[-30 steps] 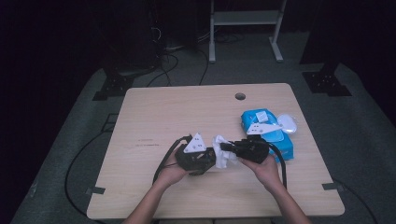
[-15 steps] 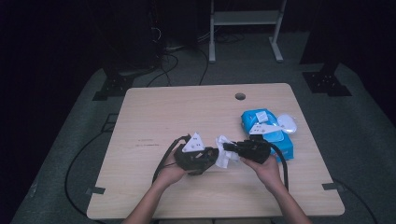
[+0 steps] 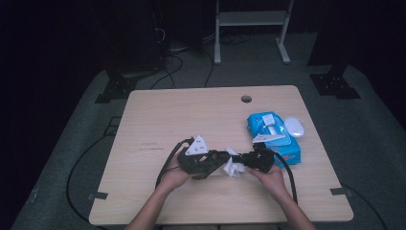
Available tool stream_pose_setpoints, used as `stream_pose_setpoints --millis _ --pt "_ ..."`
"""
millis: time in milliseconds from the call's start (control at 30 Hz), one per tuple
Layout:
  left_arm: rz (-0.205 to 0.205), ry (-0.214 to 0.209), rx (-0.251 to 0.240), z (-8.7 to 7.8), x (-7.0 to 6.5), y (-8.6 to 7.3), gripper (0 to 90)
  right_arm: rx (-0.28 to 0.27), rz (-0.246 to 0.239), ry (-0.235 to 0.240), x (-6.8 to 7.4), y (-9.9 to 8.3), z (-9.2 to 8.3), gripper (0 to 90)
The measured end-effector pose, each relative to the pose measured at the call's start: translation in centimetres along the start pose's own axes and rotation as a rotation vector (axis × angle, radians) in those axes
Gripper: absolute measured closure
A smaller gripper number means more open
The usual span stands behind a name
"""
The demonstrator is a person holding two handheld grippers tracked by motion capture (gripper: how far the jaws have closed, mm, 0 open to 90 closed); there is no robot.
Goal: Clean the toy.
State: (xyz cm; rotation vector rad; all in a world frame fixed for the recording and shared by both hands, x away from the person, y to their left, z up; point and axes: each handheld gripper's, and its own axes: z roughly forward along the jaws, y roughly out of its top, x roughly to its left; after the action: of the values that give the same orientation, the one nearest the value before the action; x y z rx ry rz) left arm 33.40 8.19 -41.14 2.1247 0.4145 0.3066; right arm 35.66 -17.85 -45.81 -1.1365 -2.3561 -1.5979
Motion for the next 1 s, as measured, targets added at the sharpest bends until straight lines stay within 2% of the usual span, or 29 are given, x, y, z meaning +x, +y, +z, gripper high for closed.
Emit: stream_pose_setpoints --millis 133,167,300,467,633,700,800,900,1000 --pt "-0.011 -0.004 -0.026 -0.2 0.1 0.0 64.0 -0.021 0.021 0.022 0.1 0.2 0.0 85.7" --pt "-0.019 -0.009 -0.046 -0.3 0.0 0.1 64.0 -0.055 0.054 0.062 -0.1 0.3 -0.5 86.0" --pt "-0.012 -0.011 -0.058 -0.3 -0.2 0.4 64.1 -0.082 0.057 0.072 -0.1 0.6 -1.3 86.1" --pt "-0.008 -0.016 -0.082 -0.4 -0.3 0.8 64.0 -0.143 0.059 0.096 0.3 1.3 -2.7 86.2" --pt "-0.006 -0.024 -0.088 -0.3 -0.5 0.9 63.9 -0.181 0.029 0.094 1.0 2.0 -3.7 86.4" --pt "0.003 -0.02 -0.076 -0.1 -0.6 0.8 63.7 -0.196 0.01 0.102 1.8 2.4 -3.9 86.4" --pt "0.003 -0.021 -0.062 0.1 -0.7 0.6 63.7 -0.192 -0.029 0.096 2.6 2.9 -3.8 86.5" --pt "0.001 -0.019 -0.053 0.2 -0.7 0.4 63.7 -0.187 -0.037 0.103 2.9 3.0 -3.5 86.5" --pt "0.01 -0.002 -0.021 0.3 -0.7 -0.4 64.0 -0.161 -0.072 0.103 3.8 3.0 -2.3 86.5"
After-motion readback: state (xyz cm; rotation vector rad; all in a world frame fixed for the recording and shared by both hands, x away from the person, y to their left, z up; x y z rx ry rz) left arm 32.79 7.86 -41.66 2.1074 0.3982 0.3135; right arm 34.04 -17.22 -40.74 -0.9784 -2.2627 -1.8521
